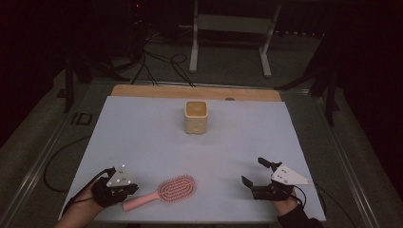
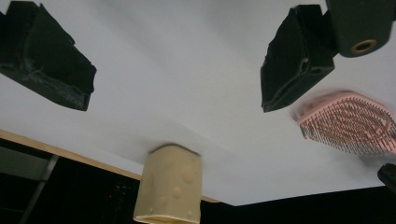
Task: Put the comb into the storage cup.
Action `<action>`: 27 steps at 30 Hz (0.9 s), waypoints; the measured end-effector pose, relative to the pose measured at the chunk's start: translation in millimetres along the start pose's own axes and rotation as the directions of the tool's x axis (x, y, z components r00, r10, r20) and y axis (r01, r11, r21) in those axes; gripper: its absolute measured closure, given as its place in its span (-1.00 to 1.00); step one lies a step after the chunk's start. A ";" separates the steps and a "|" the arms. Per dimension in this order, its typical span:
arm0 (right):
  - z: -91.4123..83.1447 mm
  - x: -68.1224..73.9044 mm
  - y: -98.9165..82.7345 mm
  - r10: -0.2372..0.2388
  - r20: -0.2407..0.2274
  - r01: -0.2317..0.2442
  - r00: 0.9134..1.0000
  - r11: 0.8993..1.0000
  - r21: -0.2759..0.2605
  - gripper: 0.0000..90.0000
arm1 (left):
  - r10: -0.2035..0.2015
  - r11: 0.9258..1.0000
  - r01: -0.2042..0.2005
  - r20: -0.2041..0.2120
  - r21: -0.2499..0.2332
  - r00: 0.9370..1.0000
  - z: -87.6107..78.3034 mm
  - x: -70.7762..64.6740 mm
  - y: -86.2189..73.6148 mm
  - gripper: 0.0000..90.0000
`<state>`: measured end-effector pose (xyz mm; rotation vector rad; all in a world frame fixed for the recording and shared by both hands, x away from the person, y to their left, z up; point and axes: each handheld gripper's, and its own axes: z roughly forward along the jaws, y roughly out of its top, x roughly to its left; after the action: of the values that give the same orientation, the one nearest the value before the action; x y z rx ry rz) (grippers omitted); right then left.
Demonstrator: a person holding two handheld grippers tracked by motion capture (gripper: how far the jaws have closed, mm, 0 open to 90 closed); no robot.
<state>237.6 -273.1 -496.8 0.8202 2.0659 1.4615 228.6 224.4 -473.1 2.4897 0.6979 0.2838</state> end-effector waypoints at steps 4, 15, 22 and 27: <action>-0.1 0.1 0.3 -0.001 -0.001 0.001 1.000 1.000 -0.004 -0.77 | 0.005 1.000 -0.005 0.009 0.013 1.000 -3.5 -2.3 6.0 0.72; 0.3 0.0 -0.1 -0.003 -0.002 0.003 1.000 1.000 0.000 -0.77 | -0.007 0.995 0.006 0.012 0.095 1.000 -2.0 -8.2 25.6 -0.01; 0.6 -0.3 -0.3 0.002 -0.002 -0.002 1.000 1.000 0.000 -0.77 | 0.031 0.988 -0.036 0.038 0.150 0.999 5.0 -15.2 38.6 -0.44; 0.8 0.0 -0.2 0.002 -0.003 -0.002 1.000 1.000 0.000 -0.77 | 0.043 0.978 -0.052 0.051 0.201 0.998 10.9 -19.4 45.8 -0.67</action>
<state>238.1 -272.6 -497.2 0.8201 2.0681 1.4645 235.1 176.2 -458.2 2.6998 0.6787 0.1784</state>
